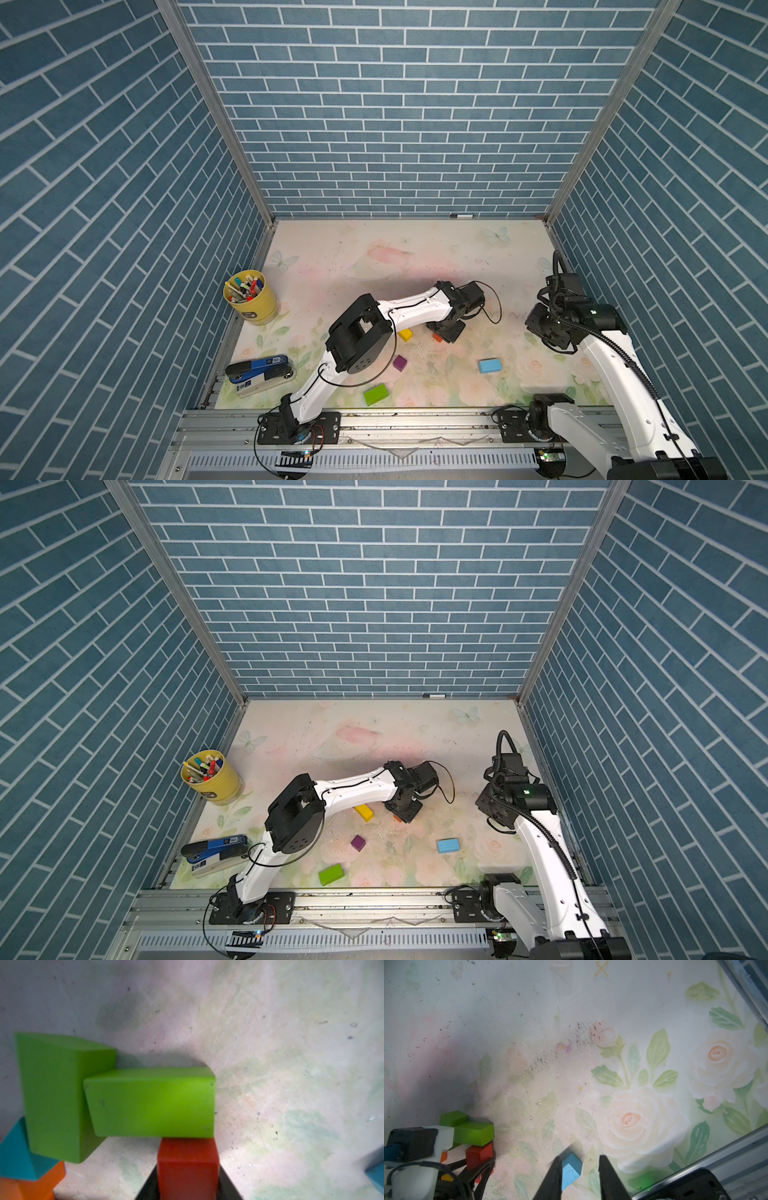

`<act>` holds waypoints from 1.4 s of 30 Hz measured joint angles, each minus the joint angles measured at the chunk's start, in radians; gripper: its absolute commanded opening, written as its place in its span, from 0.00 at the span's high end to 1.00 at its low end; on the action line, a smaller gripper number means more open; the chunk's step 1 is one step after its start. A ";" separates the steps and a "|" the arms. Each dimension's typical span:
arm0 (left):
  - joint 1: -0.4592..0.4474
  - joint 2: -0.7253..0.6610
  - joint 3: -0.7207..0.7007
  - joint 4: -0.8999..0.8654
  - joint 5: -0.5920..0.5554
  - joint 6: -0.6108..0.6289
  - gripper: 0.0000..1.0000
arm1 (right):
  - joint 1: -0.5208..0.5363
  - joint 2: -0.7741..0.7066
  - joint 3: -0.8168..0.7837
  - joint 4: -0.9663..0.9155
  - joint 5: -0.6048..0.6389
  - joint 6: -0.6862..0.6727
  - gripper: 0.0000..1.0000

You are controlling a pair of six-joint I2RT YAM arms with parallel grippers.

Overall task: Assemble a heart with building blocks
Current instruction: Assemble the building block at the center of the board.

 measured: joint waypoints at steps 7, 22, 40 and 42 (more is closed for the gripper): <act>0.000 0.000 -0.001 0.002 -0.003 -0.005 0.54 | 0.000 0.000 -0.015 0.016 -0.025 0.000 0.70; 0.000 -0.002 -0.031 0.020 -0.004 -0.014 0.34 | 0.059 0.159 -0.111 0.195 -0.185 0.004 0.78; 0.121 -0.585 -0.322 -0.022 -0.014 -0.138 0.26 | 0.203 0.606 0.065 0.354 -0.185 -0.001 0.45; 0.148 -0.626 -0.389 -0.022 -0.014 -0.158 0.26 | 0.227 0.658 0.105 0.354 -0.171 -0.012 0.44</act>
